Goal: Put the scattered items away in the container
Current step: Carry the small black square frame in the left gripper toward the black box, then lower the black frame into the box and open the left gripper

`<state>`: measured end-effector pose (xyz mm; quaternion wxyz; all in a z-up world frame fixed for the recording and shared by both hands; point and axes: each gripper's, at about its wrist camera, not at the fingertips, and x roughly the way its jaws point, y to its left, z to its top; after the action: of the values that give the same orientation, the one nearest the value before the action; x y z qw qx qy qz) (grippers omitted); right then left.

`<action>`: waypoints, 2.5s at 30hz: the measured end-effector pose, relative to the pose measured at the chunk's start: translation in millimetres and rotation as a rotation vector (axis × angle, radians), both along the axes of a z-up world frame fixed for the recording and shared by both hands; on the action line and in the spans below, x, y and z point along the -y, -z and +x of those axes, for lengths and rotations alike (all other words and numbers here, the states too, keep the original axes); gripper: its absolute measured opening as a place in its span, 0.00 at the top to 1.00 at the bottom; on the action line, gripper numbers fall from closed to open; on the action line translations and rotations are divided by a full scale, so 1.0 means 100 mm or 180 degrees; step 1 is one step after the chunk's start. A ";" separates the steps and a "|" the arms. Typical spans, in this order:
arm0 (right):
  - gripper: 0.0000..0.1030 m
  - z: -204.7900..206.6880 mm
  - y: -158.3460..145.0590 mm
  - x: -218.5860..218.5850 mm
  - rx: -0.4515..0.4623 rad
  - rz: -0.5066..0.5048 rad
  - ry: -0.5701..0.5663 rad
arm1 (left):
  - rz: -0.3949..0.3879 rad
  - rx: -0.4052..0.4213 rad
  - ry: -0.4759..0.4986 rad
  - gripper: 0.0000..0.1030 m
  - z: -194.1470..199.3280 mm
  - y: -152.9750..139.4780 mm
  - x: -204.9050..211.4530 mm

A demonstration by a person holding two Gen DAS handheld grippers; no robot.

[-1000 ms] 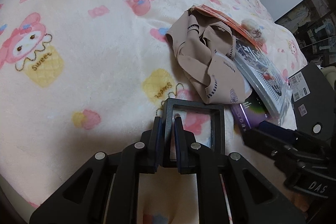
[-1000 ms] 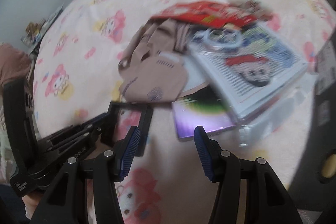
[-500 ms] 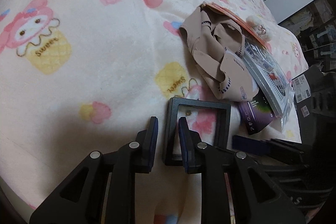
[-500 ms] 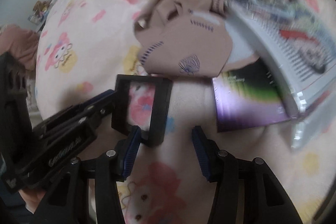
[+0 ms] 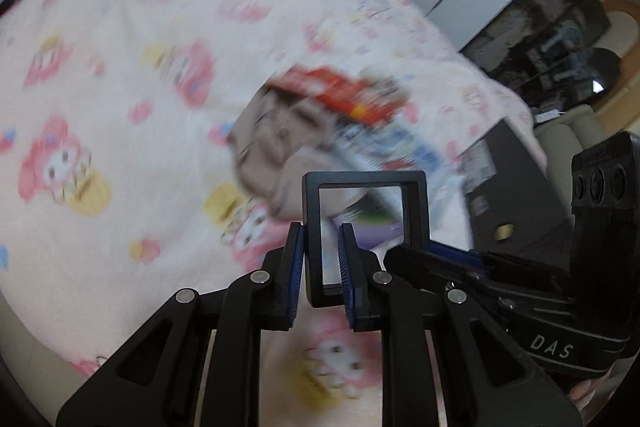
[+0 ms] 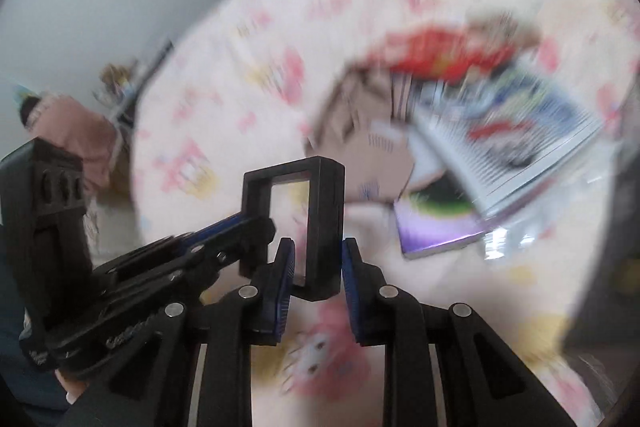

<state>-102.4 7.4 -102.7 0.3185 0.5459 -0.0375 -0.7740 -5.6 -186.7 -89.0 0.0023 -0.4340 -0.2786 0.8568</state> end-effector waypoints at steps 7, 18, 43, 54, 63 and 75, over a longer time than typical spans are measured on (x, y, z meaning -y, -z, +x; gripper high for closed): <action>0.80 0.13 -1.01 -0.70 -0.0691 -0.0254 0.0386 | -0.0194 -0.0698 0.0642 0.84 -0.27 -1.16 -0.57; 0.80 0.17 -1.07 -2.35 -0.0574 0.0088 0.1296 | -0.0037 -0.0434 0.1919 0.84 -0.92 -1.27 -2.16; 0.78 -0.18 -0.41 -3.18 0.0397 0.0582 0.1408 | -0.0347 0.1097 0.2751 0.84 -1.21 -0.62 -3.06; 0.78 -0.20 -0.45 -3.20 0.0267 0.0812 0.1486 | -0.0514 0.1436 0.2809 0.84 -1.08 -0.53 -3.28; 0.78 -0.14 -0.47 -3.16 0.0129 0.1004 0.1411 | -0.0410 0.1626 0.2982 0.84 -0.74 -0.54 -3.61; 0.78 -0.34 -0.46 -3.08 0.0247 0.0822 0.1215 | -0.0417 0.1229 0.2405 0.84 -0.48 -0.93 -3.14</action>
<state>-136.4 315.2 -56.9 0.0922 0.5945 -0.0530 -0.7970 -53.6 127.7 3.9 0.2362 -0.6572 -0.0404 0.7146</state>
